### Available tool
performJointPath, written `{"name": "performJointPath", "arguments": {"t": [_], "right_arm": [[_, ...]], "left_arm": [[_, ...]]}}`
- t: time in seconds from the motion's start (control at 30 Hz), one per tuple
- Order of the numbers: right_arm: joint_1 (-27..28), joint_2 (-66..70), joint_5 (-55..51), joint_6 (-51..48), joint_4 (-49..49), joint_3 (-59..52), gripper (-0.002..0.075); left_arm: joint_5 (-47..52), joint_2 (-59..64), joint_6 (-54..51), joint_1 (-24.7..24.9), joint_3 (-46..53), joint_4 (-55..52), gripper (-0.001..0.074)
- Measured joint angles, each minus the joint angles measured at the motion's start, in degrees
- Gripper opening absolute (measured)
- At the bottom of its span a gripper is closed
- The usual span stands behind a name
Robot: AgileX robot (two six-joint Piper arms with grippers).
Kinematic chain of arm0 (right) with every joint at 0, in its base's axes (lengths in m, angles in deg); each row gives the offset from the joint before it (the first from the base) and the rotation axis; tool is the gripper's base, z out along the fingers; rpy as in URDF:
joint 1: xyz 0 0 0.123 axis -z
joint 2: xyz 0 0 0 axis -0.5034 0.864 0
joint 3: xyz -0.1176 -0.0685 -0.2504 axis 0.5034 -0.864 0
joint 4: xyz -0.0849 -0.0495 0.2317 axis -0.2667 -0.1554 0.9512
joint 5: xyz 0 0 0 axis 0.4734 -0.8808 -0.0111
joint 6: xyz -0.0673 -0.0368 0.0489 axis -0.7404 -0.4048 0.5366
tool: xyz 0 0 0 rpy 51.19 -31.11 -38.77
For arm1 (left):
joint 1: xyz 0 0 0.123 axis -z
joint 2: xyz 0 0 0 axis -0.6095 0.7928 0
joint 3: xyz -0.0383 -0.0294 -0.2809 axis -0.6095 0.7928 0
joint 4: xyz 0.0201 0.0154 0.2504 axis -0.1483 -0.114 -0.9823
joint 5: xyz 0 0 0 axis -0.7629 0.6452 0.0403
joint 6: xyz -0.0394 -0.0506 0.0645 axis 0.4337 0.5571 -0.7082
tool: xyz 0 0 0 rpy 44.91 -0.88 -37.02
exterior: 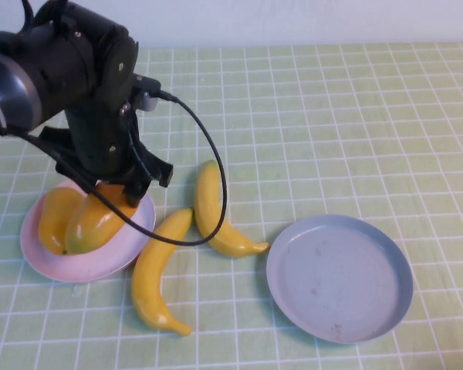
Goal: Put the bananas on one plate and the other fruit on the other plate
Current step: Put one type of fruit in the left plate
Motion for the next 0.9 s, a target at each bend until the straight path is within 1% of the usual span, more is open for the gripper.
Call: {"name": "performJointPath", "arguments": {"t": [0.13,0.23,0.43,0.57,0.9], "right_arm": [[0.0,0.0,0.0,0.0,0.0,0.0,-0.0015],[0.0,0.0,0.0,0.0,0.0,0.0,-0.0015],[0.0,0.0,0.0,0.0,0.0,0.0,-0.0015],[0.0,0.0,0.0,0.0,0.0,0.0,-0.0015],[0.0,0.0,0.0,0.0,0.0,0.0,-0.0015]], "left_arm": [[-4.7,-2.4,1.1,0.0,4.9,1.3,0.0442],[-6.6,-3.7,1.8,-0.2,6.0,2.0,0.0442],[-10.5,-3.3,5.3,-2.8,7.5,3.4,0.0441],[-11.3,-2.6,5.9,-4.4,7.5,4.6,0.0441],[-11.2,0.8,6.5,-4.7,7.5,6.4,0.0440]]}}
